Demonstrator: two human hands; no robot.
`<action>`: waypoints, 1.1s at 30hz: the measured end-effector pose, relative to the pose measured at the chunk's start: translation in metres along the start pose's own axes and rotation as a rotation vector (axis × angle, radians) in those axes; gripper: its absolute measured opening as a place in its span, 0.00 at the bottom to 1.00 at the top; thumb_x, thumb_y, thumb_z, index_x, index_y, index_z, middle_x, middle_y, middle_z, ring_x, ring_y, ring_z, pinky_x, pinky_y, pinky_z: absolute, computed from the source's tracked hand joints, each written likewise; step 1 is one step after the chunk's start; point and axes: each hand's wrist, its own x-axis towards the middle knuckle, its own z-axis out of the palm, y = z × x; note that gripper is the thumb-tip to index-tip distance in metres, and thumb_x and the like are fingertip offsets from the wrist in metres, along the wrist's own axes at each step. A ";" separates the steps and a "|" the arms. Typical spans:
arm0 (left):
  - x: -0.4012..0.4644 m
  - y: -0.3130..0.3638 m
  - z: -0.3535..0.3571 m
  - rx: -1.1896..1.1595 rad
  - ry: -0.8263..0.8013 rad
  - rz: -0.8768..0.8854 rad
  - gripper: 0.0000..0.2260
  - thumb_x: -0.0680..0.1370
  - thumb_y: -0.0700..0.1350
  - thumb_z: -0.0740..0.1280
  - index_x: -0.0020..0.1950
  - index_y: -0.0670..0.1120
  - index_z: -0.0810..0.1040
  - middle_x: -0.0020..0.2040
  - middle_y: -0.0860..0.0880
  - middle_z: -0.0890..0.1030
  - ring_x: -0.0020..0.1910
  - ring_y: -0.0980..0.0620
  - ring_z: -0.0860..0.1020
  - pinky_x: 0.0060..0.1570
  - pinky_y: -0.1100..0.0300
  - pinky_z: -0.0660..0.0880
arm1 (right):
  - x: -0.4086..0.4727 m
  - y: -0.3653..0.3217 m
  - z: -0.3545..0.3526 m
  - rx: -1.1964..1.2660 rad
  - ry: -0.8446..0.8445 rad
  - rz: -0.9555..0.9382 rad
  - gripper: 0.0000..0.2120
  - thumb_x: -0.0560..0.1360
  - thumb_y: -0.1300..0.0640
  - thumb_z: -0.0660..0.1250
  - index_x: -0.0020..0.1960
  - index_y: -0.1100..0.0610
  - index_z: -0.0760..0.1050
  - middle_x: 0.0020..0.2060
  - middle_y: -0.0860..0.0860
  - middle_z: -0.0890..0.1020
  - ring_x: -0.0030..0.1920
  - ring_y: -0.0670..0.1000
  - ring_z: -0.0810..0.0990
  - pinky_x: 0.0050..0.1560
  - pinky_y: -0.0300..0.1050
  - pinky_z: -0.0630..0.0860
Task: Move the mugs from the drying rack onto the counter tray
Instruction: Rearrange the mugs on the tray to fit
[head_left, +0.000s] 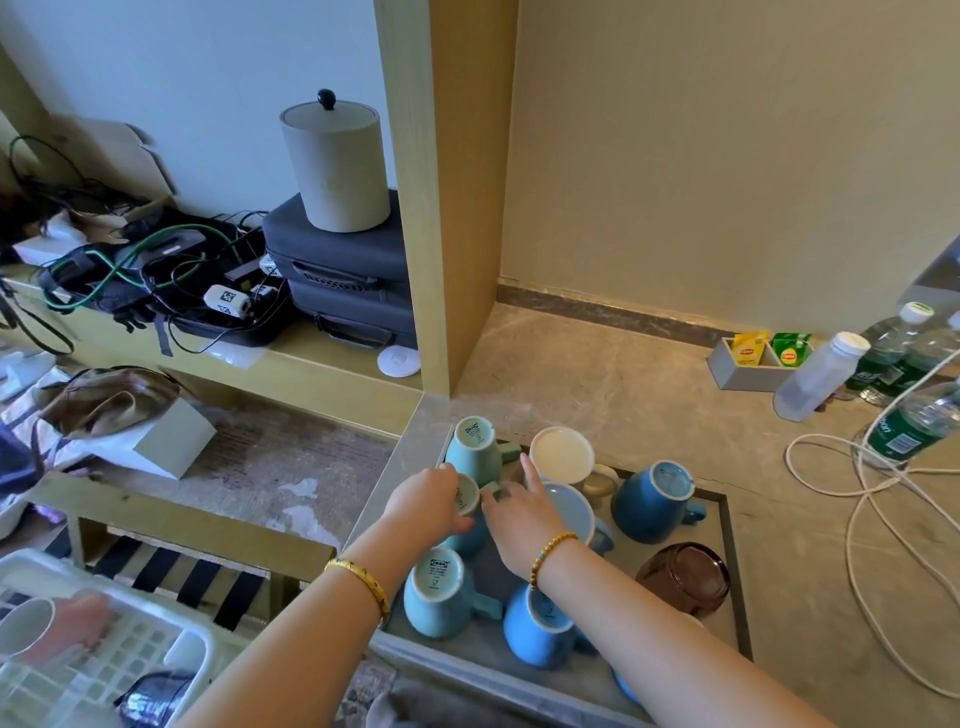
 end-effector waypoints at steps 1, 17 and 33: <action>0.000 0.002 0.002 -0.025 0.017 -0.023 0.24 0.71 0.54 0.69 0.59 0.41 0.68 0.53 0.44 0.78 0.49 0.44 0.78 0.38 0.57 0.72 | 0.000 0.000 -0.001 0.025 -0.002 0.000 0.14 0.76 0.61 0.56 0.59 0.58 0.73 0.54 0.54 0.79 0.64 0.57 0.71 0.72 0.60 0.32; -0.005 -0.010 0.009 -0.230 0.006 0.064 0.32 0.70 0.54 0.72 0.68 0.45 0.63 0.62 0.44 0.75 0.59 0.44 0.74 0.53 0.55 0.71 | 0.000 0.005 0.011 0.263 0.081 0.096 0.12 0.77 0.51 0.60 0.55 0.58 0.71 0.50 0.54 0.81 0.61 0.56 0.73 0.71 0.61 0.32; -0.005 -0.026 -0.007 -0.305 -0.257 0.181 0.40 0.77 0.57 0.63 0.77 0.46 0.41 0.73 0.44 0.64 0.69 0.45 0.67 0.65 0.54 0.66 | -0.012 -0.020 -0.001 0.281 0.069 0.297 0.16 0.74 0.64 0.58 0.61 0.56 0.70 0.59 0.51 0.77 0.69 0.53 0.66 0.70 0.65 0.33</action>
